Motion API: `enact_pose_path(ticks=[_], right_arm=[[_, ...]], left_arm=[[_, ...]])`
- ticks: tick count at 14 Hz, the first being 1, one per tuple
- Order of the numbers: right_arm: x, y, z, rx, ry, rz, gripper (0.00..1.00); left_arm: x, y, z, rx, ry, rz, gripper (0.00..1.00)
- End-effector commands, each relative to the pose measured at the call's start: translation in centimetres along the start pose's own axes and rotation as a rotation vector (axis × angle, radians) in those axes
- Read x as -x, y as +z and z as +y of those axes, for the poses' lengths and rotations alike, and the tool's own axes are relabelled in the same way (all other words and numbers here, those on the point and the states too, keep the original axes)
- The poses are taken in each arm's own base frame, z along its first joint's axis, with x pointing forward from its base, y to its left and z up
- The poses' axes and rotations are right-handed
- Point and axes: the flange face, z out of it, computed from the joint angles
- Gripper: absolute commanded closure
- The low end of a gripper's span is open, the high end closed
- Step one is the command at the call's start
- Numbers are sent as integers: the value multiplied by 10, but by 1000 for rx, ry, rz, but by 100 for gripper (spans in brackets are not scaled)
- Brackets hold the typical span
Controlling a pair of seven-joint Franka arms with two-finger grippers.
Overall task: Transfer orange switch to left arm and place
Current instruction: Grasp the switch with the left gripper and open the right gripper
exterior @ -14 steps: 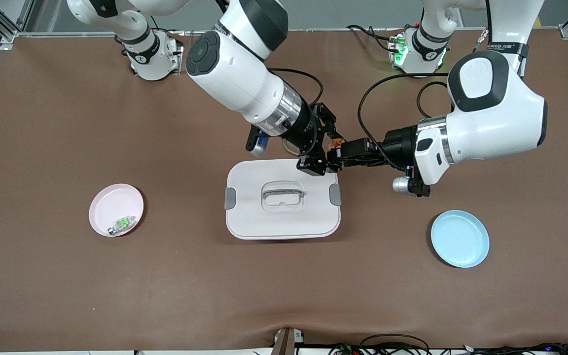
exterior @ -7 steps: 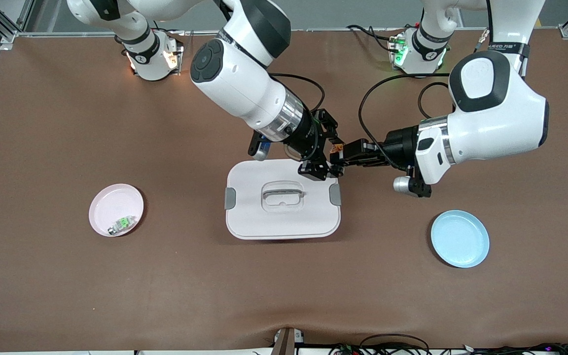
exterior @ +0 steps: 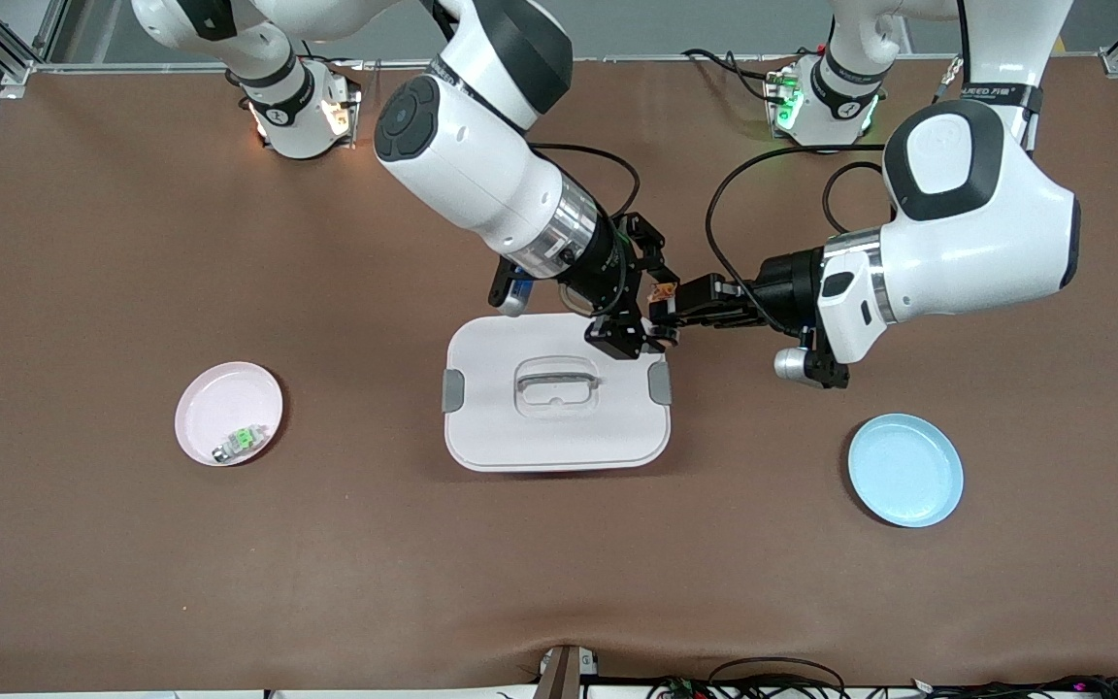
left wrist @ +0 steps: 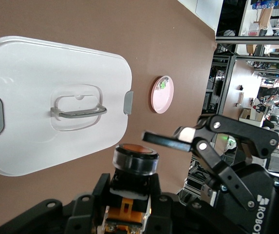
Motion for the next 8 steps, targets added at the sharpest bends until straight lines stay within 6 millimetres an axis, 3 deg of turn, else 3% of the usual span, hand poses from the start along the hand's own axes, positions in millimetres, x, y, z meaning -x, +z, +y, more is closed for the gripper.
enact_pose_path(ticks=[1, 8], right_arm=[[7, -1, 0, -16, 13, -13, 0], [3, -9, -13, -39, -45, -27, 0]], left_arm=[[2, -7, 6, -23, 1, 9, 100], [18, -26, 15, -193, 78, -27, 100]])
